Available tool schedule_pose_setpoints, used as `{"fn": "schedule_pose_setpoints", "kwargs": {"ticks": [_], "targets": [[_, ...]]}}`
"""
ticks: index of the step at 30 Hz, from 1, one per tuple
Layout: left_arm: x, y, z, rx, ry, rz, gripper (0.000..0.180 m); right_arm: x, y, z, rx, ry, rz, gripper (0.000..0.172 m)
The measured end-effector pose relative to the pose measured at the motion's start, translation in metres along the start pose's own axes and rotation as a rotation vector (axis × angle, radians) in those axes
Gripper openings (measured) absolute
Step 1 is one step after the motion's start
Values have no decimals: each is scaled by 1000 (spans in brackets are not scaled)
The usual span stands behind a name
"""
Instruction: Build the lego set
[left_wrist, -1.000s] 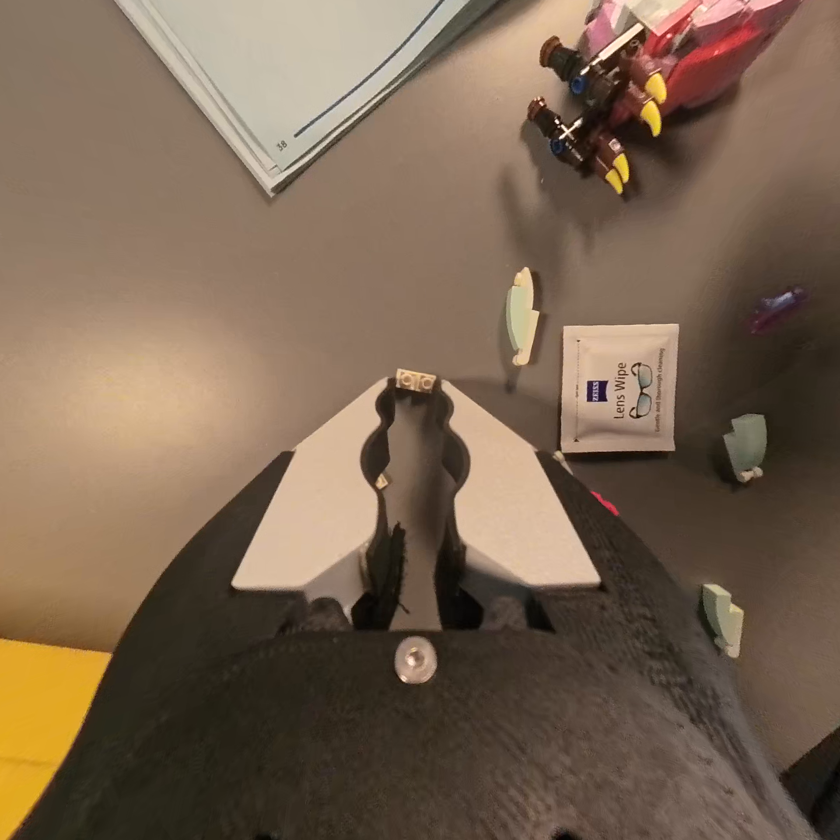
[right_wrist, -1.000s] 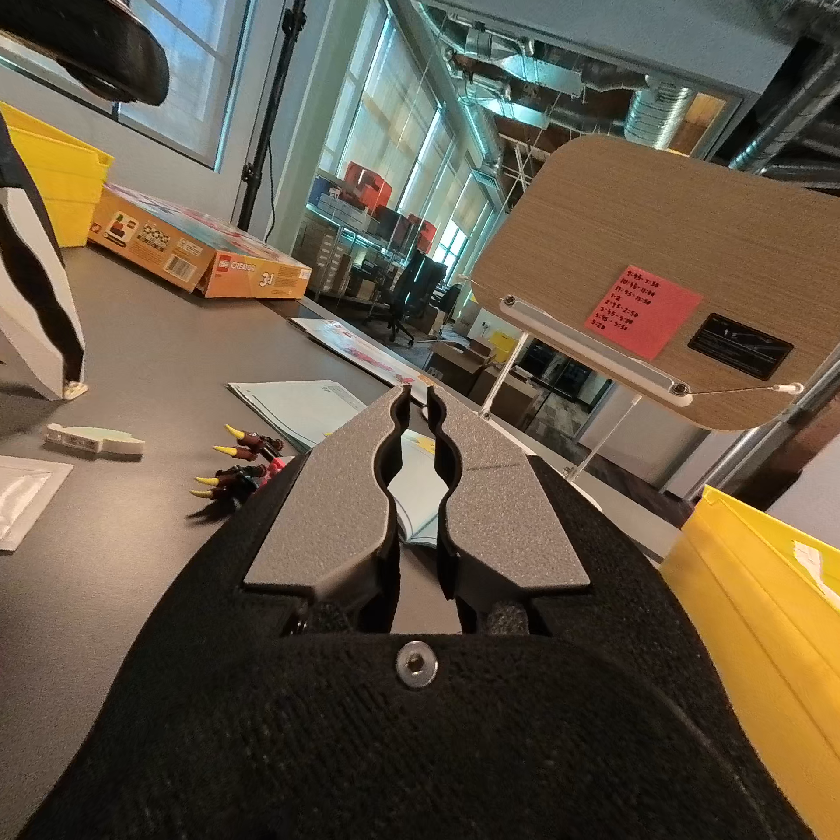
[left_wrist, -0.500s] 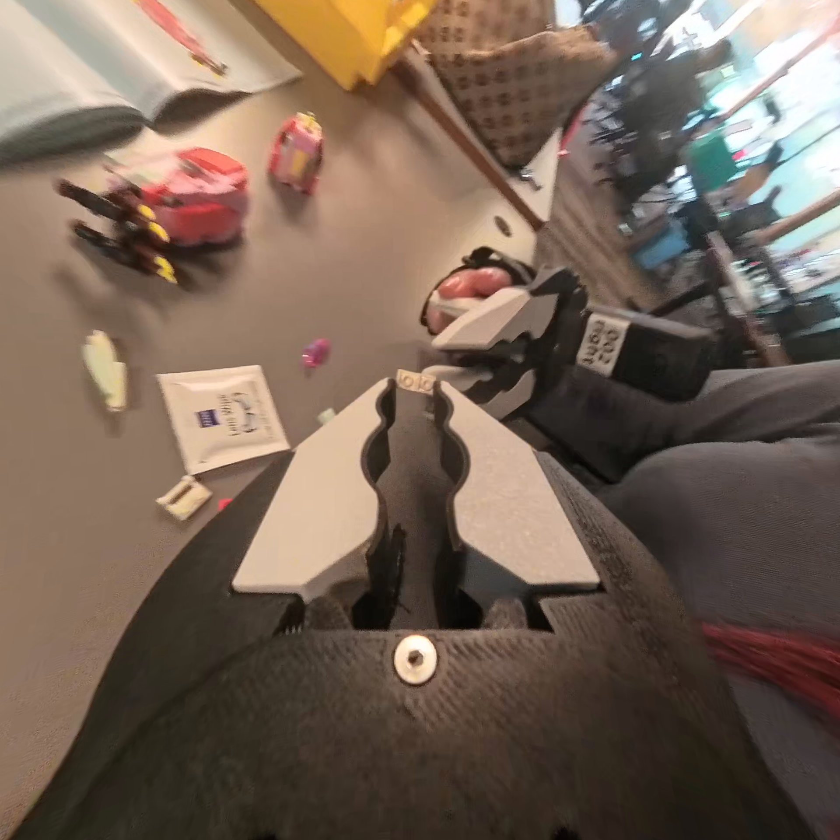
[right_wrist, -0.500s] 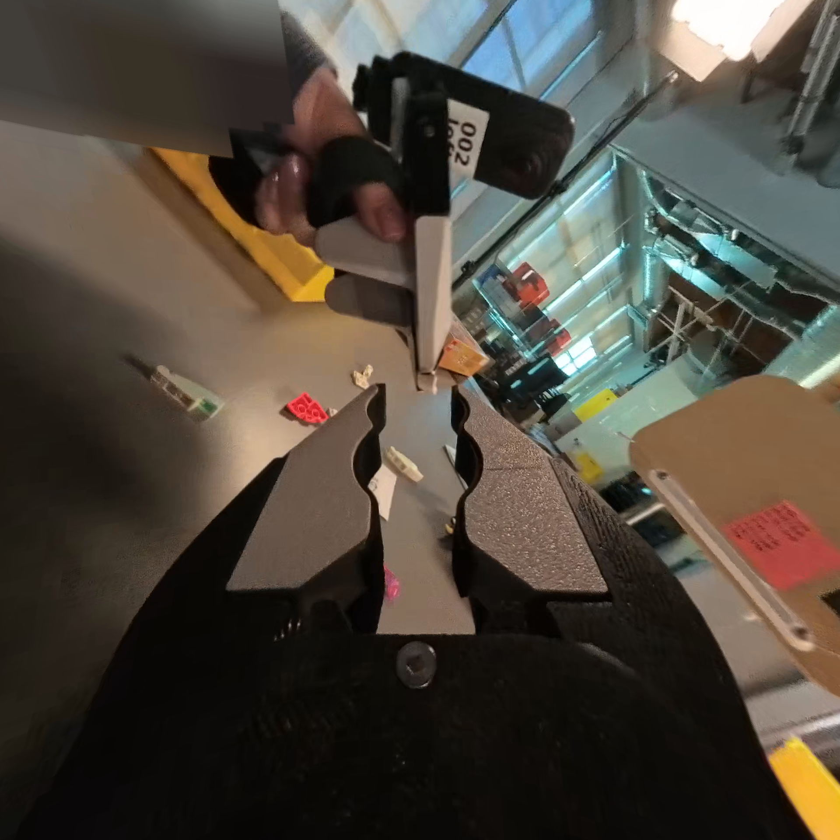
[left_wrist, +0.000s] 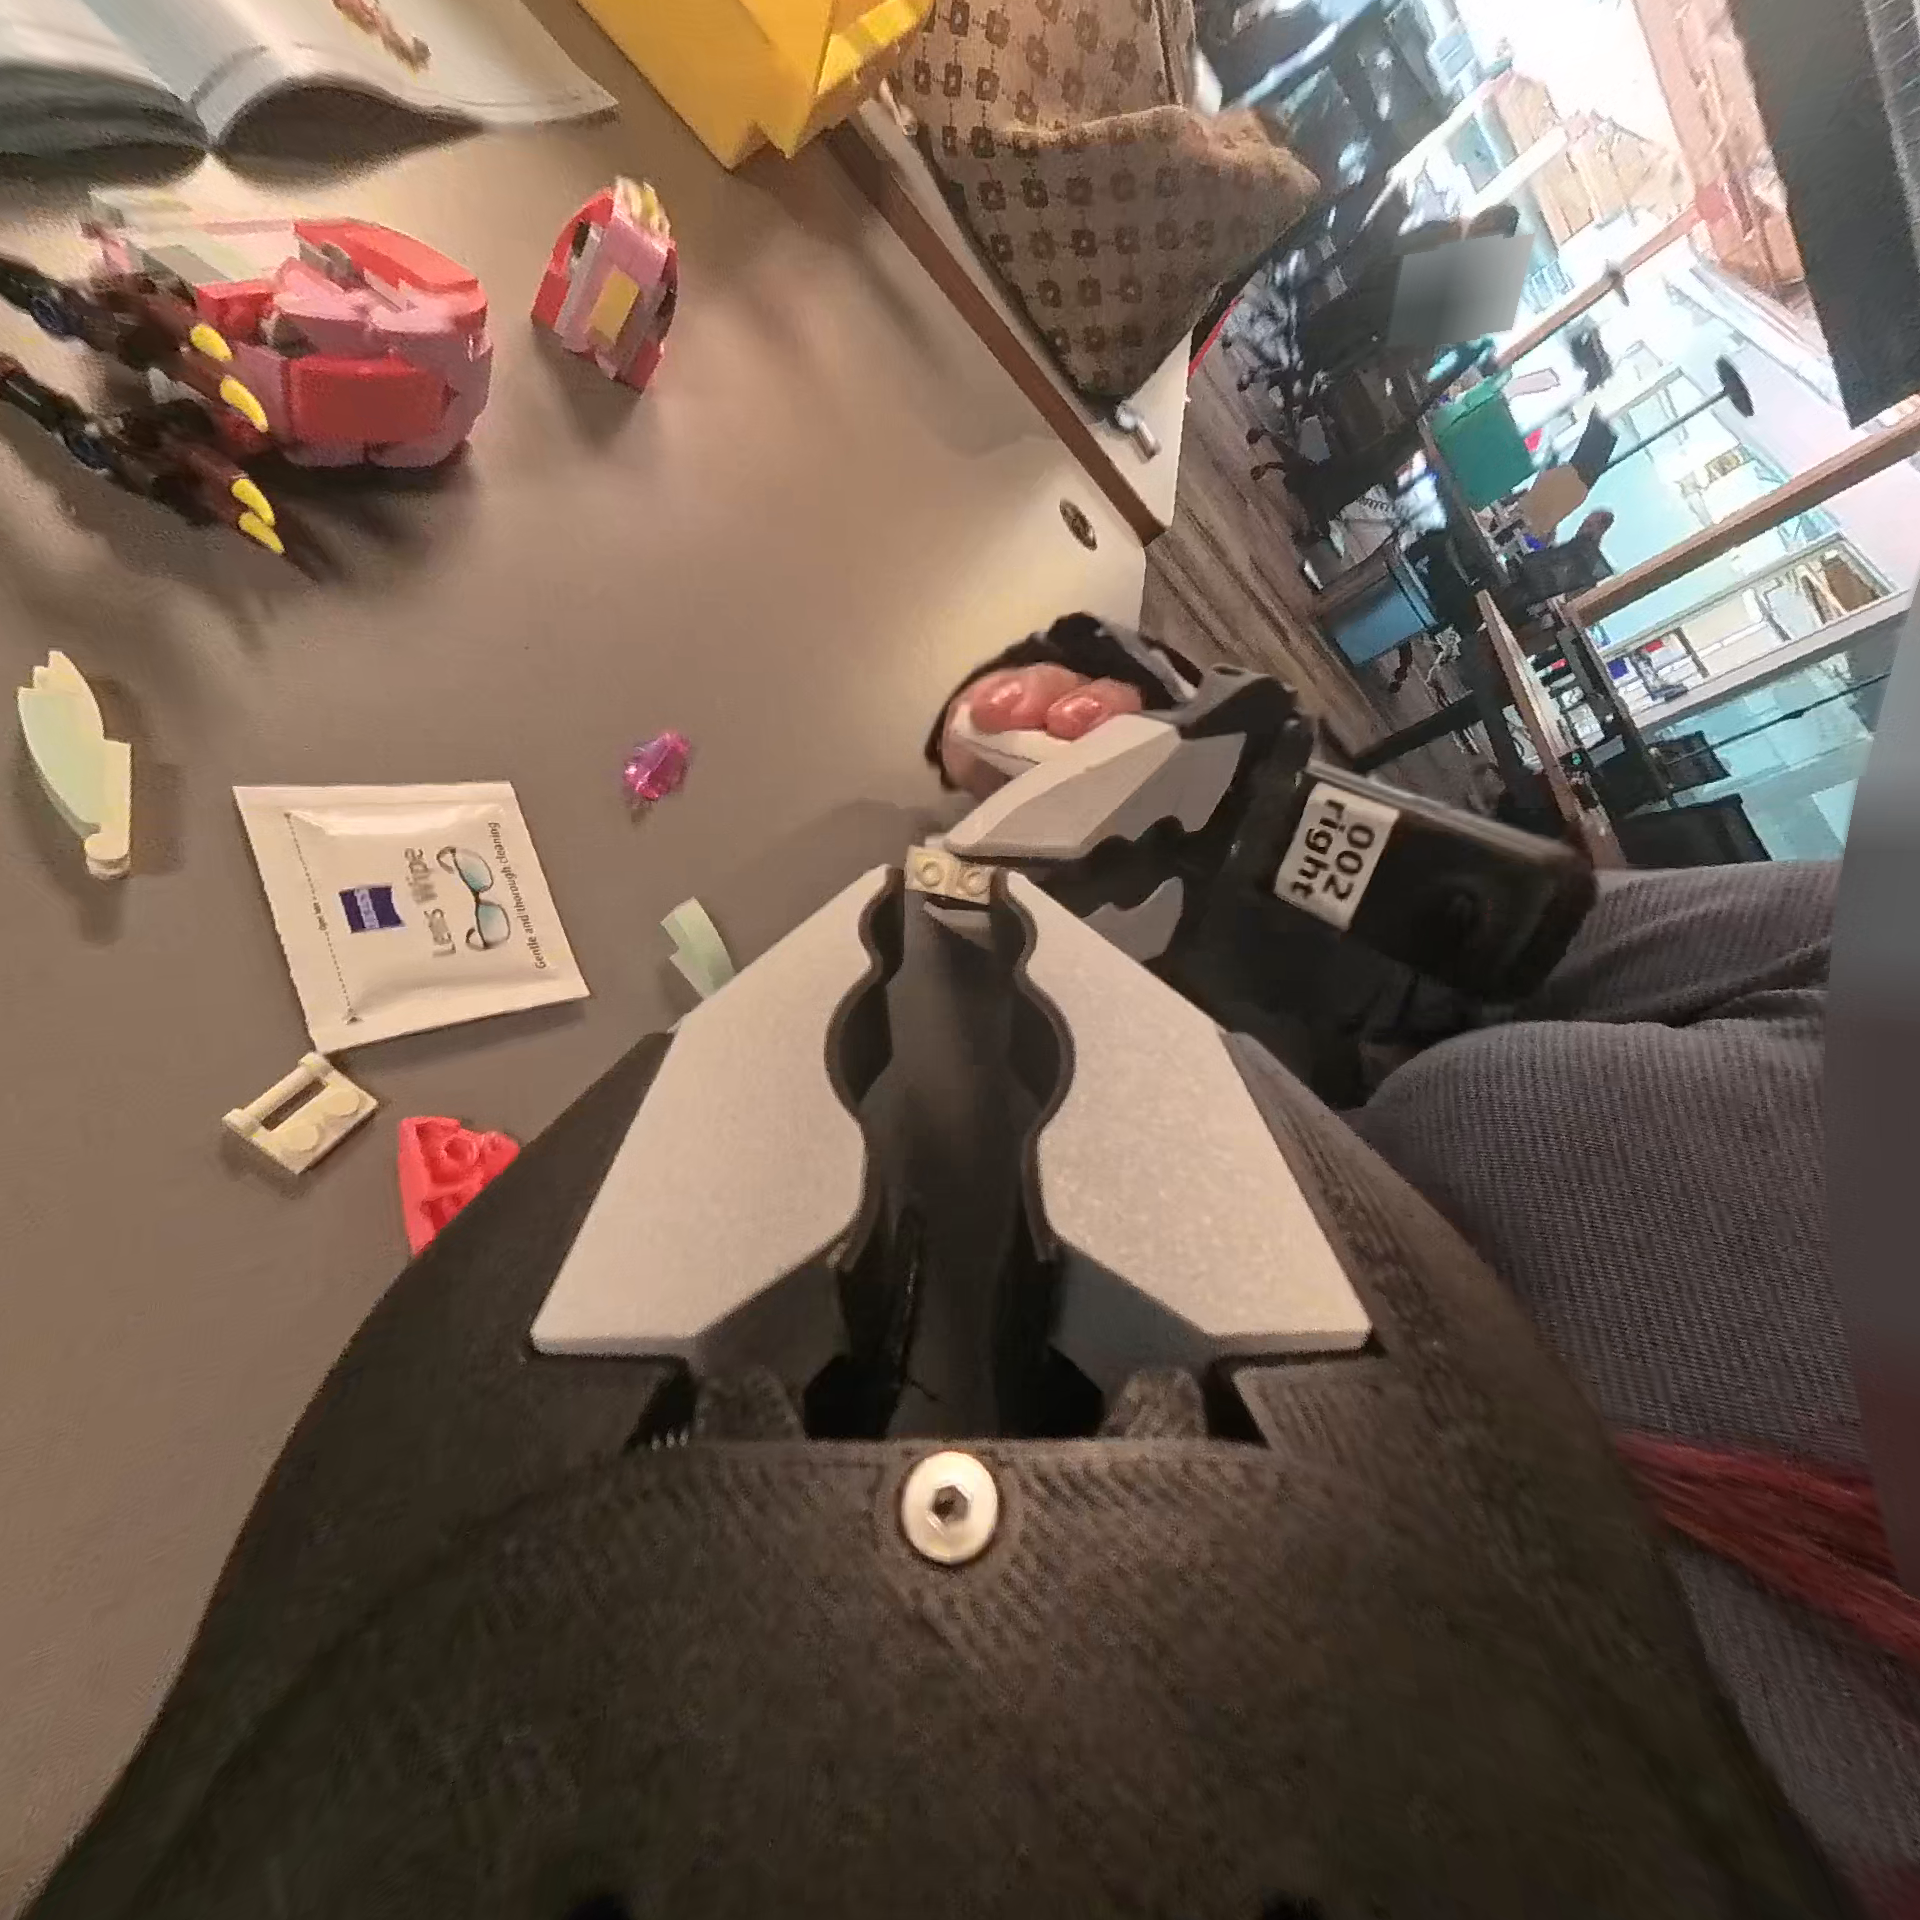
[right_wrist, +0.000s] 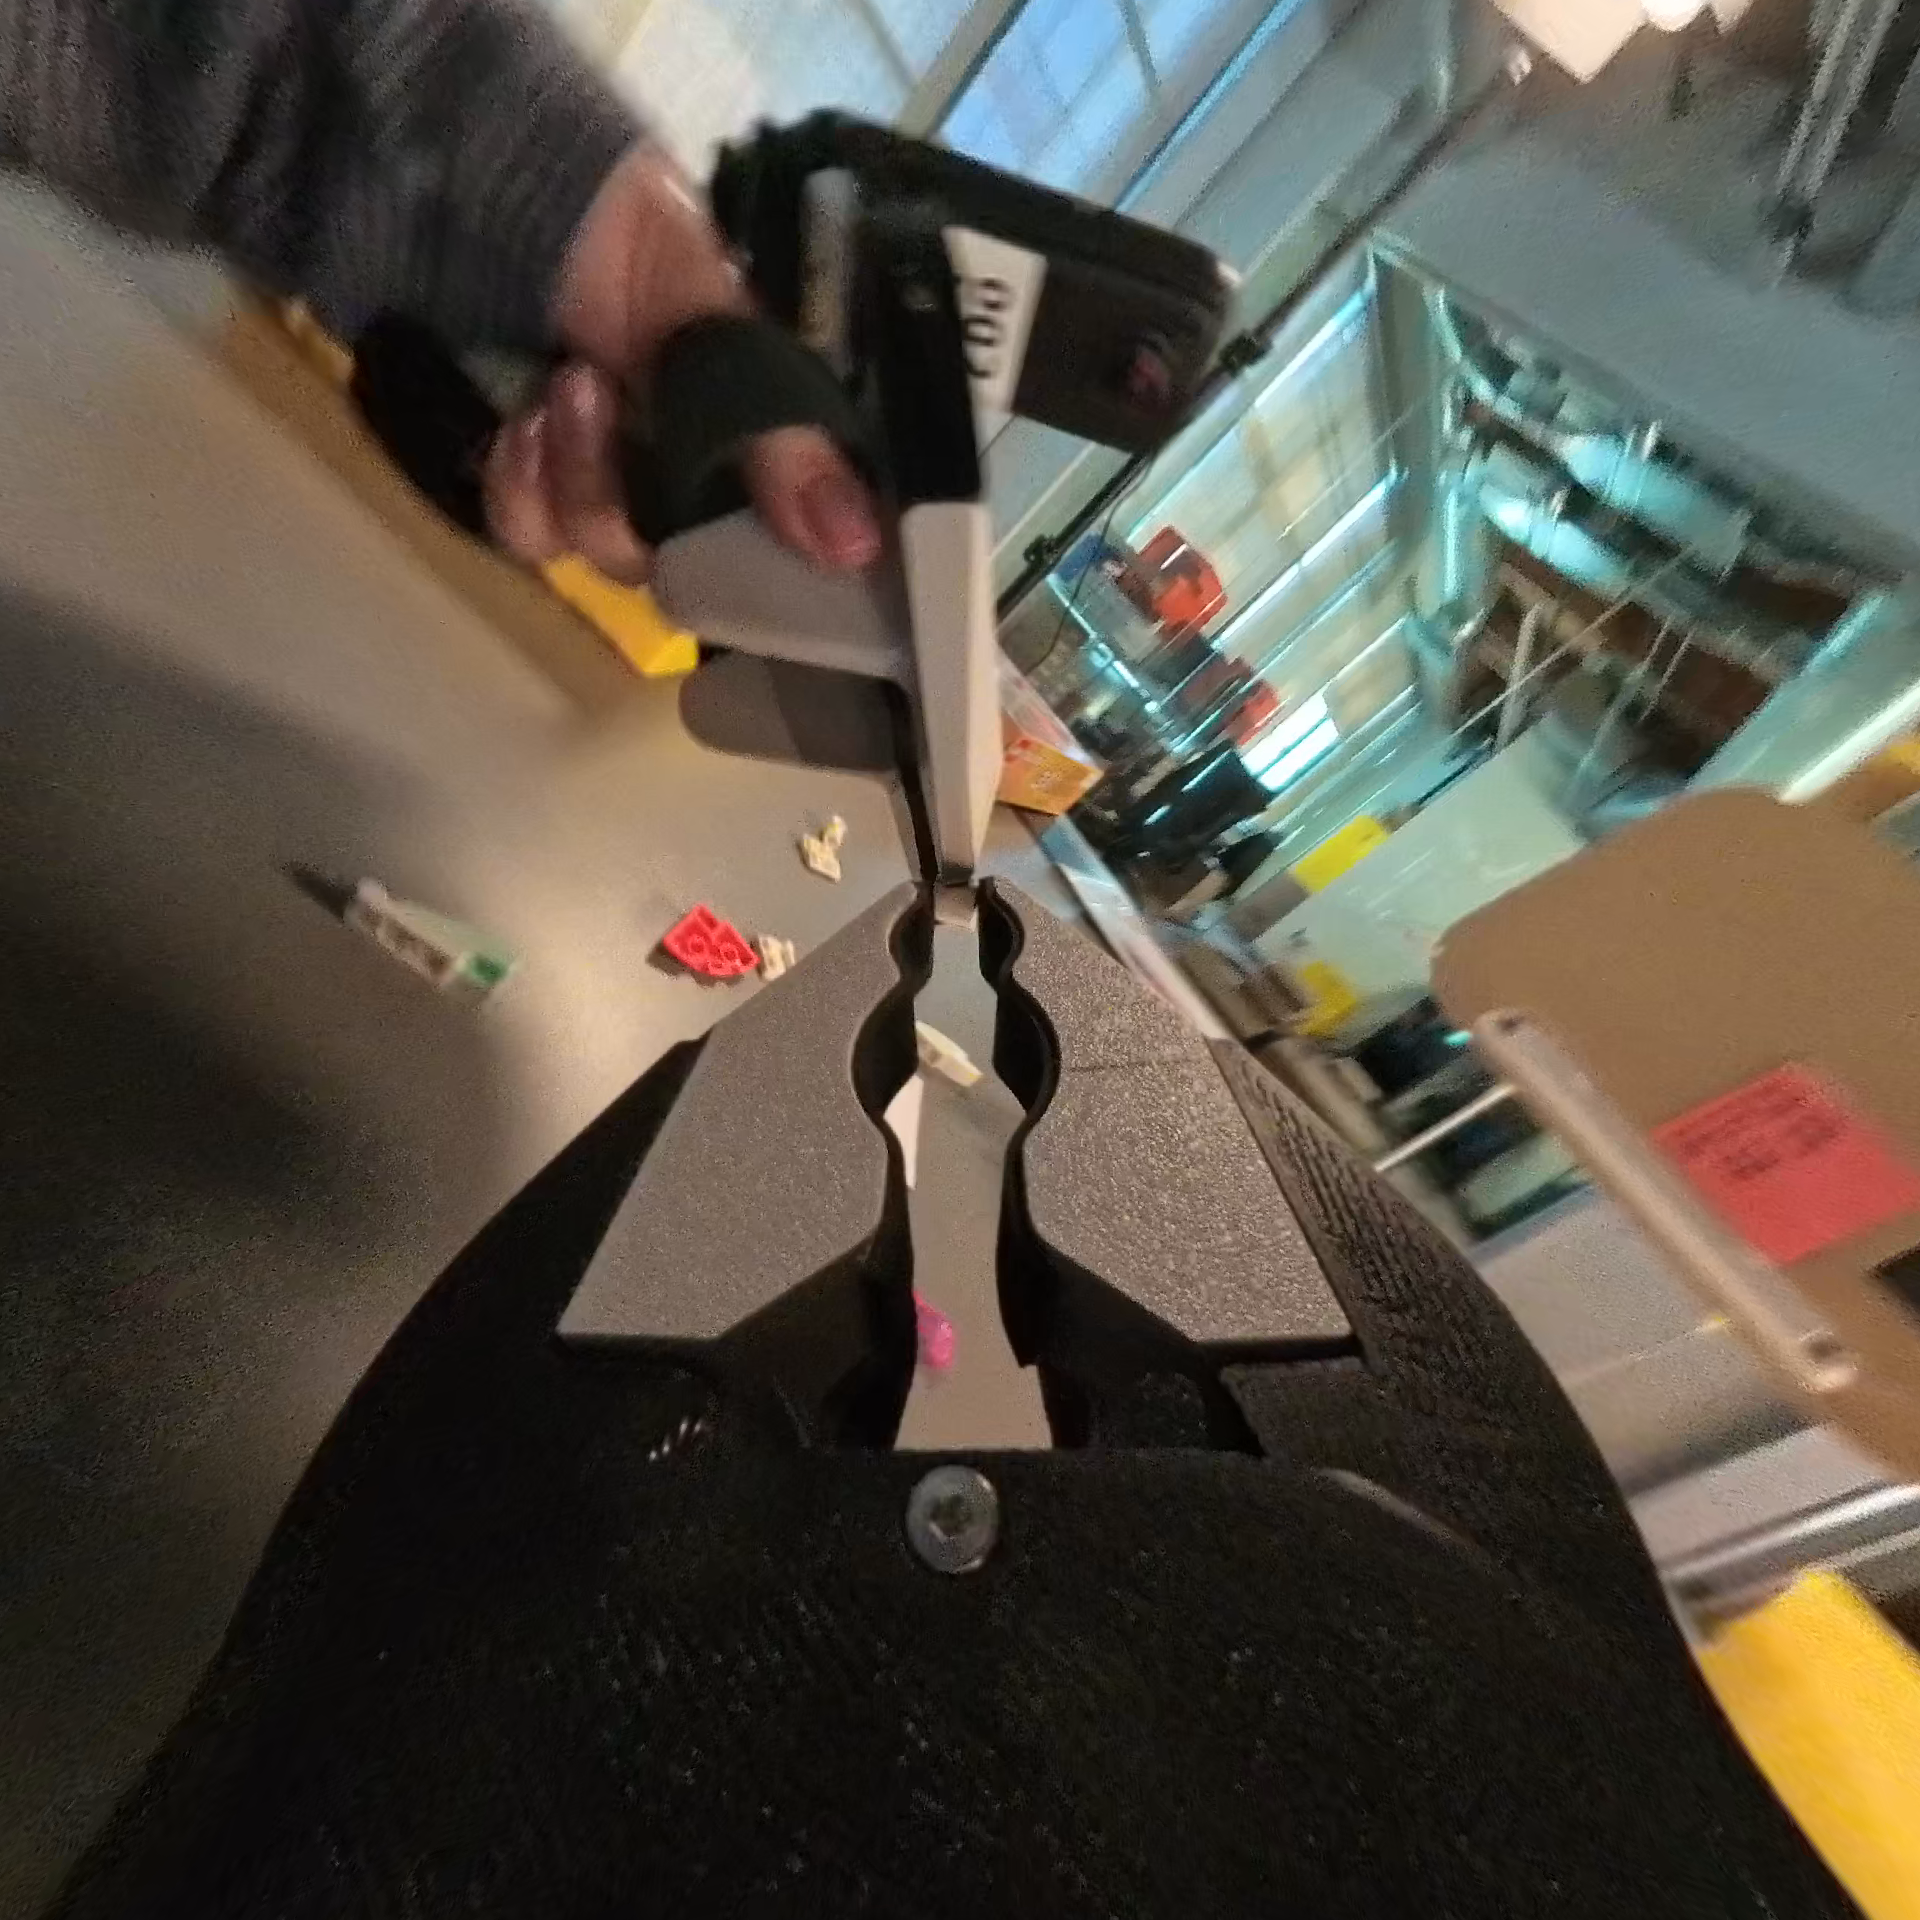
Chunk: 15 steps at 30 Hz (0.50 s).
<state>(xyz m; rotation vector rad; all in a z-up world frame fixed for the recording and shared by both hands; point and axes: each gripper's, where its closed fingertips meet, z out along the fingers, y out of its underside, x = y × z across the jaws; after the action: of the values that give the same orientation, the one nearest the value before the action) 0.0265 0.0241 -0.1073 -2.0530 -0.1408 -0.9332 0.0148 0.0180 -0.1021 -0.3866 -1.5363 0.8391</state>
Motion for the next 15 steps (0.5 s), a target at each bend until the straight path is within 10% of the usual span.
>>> {"fn": "schedule_pose_setpoints", "kwargs": {"ticks": [6,15], "targets": [[26,-41,-22,389,9,264,33,25,-6,-10,127,-106,696,7],[37,-25,11,307,-511,1092,30,39,-13,-18,371,-412,1409,7]]}}
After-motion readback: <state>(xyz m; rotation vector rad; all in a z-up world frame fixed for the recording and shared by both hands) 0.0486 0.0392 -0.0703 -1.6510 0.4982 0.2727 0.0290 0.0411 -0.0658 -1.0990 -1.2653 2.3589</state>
